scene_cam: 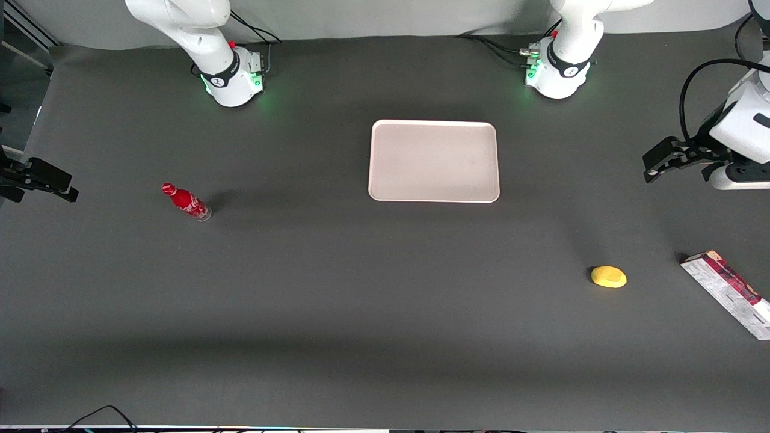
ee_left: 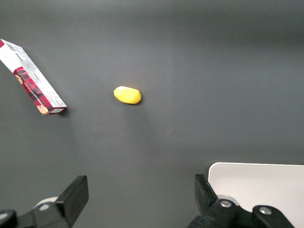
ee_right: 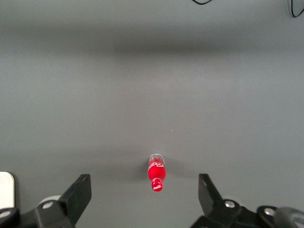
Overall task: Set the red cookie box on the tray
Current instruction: 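Move the left gripper toward the red-and-white cookie box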
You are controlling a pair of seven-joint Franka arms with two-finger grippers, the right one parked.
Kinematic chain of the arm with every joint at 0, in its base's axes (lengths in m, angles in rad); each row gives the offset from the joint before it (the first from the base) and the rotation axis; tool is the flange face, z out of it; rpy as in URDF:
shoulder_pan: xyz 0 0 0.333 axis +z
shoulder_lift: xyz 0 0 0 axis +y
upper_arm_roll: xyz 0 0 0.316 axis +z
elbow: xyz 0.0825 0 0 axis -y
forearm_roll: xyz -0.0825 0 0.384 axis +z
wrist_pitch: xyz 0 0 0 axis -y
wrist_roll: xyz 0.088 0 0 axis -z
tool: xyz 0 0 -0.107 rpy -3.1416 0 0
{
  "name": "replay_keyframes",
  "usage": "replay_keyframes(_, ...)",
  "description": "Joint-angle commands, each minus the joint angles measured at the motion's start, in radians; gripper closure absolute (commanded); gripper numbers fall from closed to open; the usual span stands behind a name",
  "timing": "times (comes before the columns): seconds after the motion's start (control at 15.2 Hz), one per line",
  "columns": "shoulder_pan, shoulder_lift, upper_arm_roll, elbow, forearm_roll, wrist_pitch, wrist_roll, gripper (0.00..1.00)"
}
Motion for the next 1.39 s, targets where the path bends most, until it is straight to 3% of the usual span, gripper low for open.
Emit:
replay_keyframes(0.0,0.005,0.014,-0.004,0.028,-0.001,-0.002,0.015,0.00)
replay_keyframes(1.32,-0.007,0.031,-0.015,0.038,0.007,-0.008,0.002,0.00)
